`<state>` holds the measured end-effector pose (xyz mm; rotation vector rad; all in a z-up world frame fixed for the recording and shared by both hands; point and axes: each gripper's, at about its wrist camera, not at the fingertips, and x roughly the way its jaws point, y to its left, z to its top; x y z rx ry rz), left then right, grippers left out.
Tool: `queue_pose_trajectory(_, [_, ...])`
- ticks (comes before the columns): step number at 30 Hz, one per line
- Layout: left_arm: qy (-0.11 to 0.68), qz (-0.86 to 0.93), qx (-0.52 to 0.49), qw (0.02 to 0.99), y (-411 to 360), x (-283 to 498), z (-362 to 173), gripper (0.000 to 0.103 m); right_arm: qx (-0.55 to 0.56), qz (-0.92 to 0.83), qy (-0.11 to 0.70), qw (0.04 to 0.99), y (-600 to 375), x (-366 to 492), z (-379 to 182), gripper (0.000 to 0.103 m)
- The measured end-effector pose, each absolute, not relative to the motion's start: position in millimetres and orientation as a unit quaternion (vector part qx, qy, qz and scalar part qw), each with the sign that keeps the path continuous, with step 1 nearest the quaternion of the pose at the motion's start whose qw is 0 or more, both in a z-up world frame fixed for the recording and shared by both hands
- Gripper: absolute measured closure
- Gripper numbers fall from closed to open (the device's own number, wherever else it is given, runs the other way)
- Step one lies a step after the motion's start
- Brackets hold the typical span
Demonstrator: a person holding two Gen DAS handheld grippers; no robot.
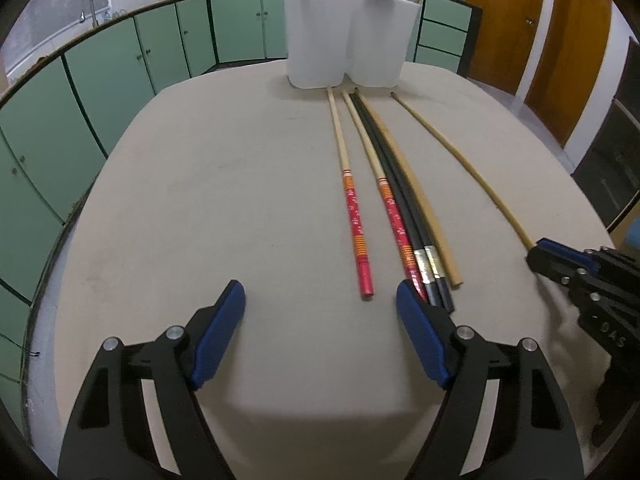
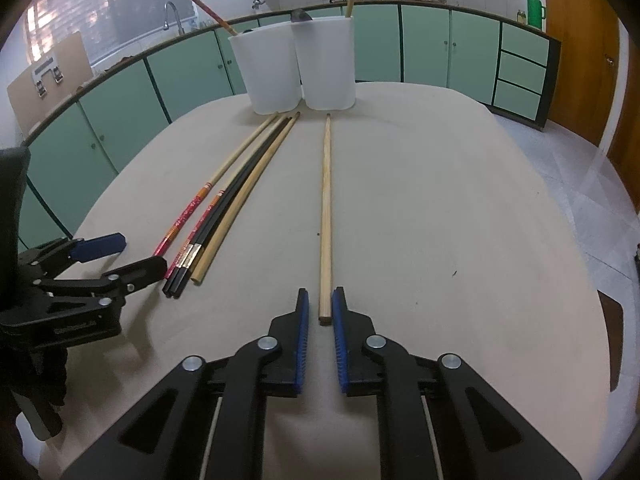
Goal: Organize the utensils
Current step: 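Close the left tool on a red-patterned chopstick while the right tool holds the plain one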
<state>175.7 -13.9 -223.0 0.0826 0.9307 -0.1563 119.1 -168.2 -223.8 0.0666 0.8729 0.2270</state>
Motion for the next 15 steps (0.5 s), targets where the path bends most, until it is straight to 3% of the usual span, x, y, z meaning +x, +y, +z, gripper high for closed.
queue_pose_trajectory(6, [0.443, -0.075, 0.04, 0.893, -14.1, 181.8, -223.1, 0.035, 0.031, 0.109, 0.422, 0.899, -168.3, 118.8, -223.8, 0.091])
queue_pose_trajectory(9, [0.439, -0.087, 0.036, 0.894, -17.9, 181.3, -222.4, 0.05, 0.032, 0.11, 0.422, 0.899, -169.5, 118.9, -223.7, 0.091])
queue_pose_trajectory(12, [0.434, -0.087, 0.032, 0.896, -18.4, 180.1, -221.7, 0.073, 0.041, 0.114, 0.423, 0.898, -171.7, 119.1, -224.2, 0.091])
queue_pose_trajectory(14, [0.433, -0.091, 0.022, 0.897, -14.9, 180.1, -221.1, 0.094, 0.046, 0.112, 0.423, 0.898, -173.6, 119.6, -224.4, 0.096])
queue_pose_trajectory(15, [0.433, -0.094, 0.014, 0.896, -12.3, 180.5, -221.1, 0.097, 0.048, 0.111, 0.423, 0.898, -174.4, 119.8, -224.5, 0.096])
